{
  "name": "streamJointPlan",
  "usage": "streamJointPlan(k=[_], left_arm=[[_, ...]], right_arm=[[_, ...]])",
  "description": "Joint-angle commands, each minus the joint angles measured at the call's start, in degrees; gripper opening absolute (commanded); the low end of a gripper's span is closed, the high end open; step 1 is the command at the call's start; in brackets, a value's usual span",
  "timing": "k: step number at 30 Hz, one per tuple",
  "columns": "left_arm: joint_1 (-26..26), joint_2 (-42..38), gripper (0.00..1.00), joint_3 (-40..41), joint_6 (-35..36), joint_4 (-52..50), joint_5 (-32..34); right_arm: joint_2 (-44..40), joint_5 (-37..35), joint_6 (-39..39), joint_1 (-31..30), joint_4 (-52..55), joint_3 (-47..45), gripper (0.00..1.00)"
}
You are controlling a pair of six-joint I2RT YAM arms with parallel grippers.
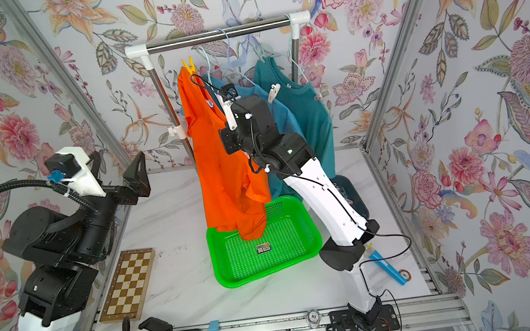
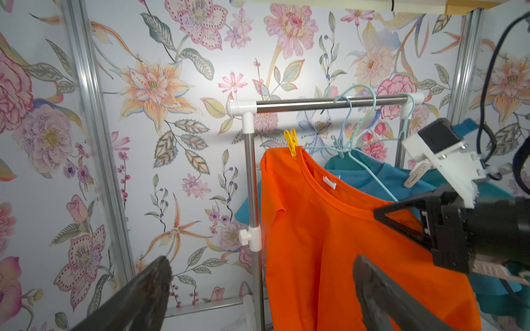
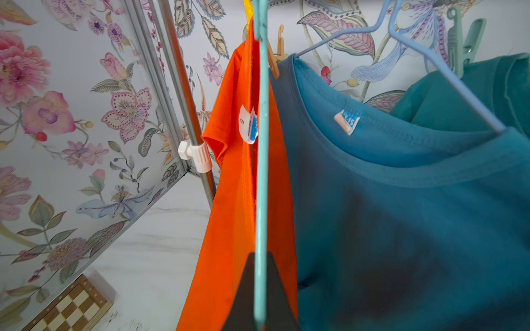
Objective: Use clothespins to secure the t-shirt on both sides of the hanger
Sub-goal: Hang the hanger on the clothesline.
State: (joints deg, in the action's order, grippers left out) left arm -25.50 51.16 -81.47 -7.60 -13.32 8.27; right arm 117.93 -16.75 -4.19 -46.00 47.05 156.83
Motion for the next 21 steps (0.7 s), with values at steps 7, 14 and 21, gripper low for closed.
streamJointPlan(k=[7, 14, 21], left_arm=[[0.13, 0.59, 1.0, 8.45, -6.47, 1.57, -3.04], [0.16, 4.45, 1.0, 11.34, -9.69, 3.1, -5.99], [0.1, 4.18, 1.0, 14.19, -11.02, 4.19, -6.35]], right_arm=[[1.99, -4.81, 0.27, -0.13, -22.62, -3.48, 0.0], [8.13, -3.29, -0.33, 0.63, -35.61, -0.3, 0.0], [13.09, -0.65, -6.75, 3.26, -44.06, 0.83, 0.0]])
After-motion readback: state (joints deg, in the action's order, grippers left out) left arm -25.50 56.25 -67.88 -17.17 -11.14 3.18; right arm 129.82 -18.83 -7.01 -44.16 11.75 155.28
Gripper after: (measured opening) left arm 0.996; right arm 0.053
